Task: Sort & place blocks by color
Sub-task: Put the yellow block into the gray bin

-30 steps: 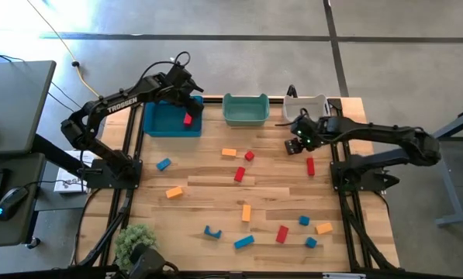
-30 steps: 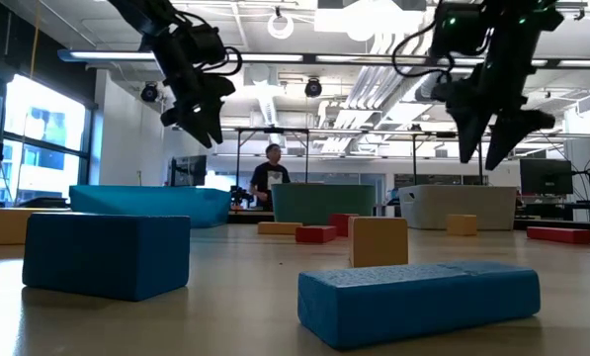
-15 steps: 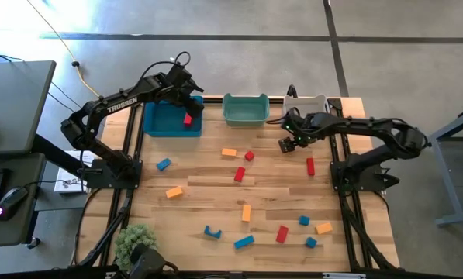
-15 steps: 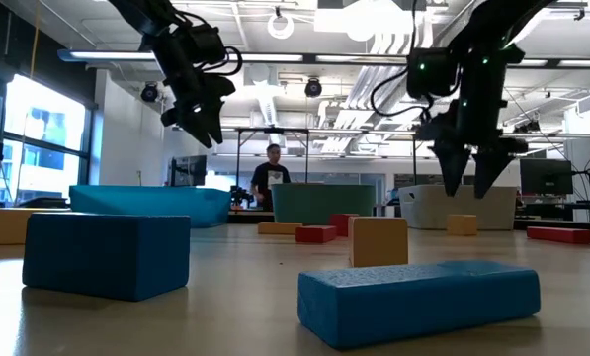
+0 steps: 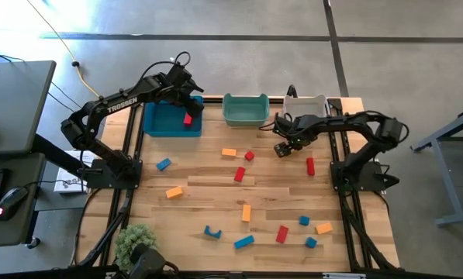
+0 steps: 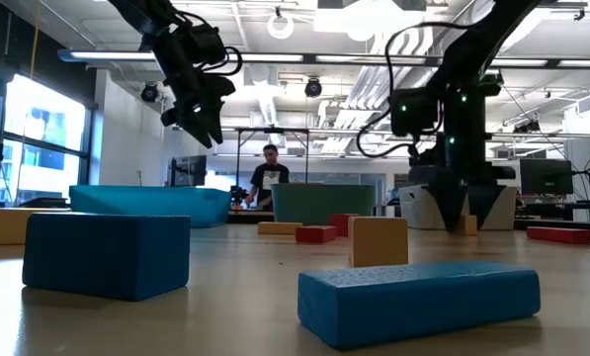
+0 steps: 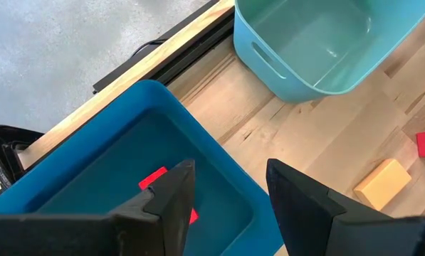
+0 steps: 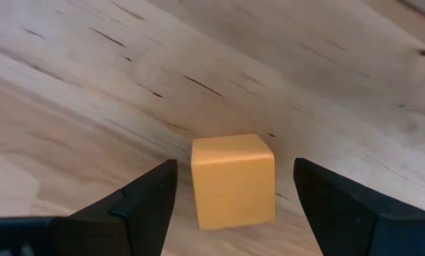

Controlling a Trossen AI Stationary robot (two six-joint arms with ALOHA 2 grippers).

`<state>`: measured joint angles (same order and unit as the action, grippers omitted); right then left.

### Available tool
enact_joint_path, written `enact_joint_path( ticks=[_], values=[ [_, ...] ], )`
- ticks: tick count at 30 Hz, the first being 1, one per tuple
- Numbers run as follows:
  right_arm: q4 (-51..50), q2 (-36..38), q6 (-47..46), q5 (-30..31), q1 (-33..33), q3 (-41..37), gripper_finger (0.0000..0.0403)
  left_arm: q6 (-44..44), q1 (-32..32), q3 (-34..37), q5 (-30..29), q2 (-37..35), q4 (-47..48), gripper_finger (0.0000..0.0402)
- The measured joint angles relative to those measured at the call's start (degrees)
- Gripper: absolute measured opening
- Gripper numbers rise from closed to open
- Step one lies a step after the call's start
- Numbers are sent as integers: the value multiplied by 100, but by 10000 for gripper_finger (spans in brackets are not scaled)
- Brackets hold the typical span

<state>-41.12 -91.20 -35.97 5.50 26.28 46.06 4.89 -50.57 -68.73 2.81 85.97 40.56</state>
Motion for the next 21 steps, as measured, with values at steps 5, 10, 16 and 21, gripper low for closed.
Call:
enact_joint_path(
  ticks=[5,10,16,21],
  values=[
    [77,-115,-2,-57,-2,31,204,0,0,0,0,0,-2,165],
    [161,-32,-1,-18,-4,9,115,1,0,0,0,0,-1,164],
    [22,-30,30,-47,0,171,111,3,0,0,0,1,0,164],
    [-447,-30,200,-54,0,741,111,86,0,0,0,2,2,165]
  ],
)
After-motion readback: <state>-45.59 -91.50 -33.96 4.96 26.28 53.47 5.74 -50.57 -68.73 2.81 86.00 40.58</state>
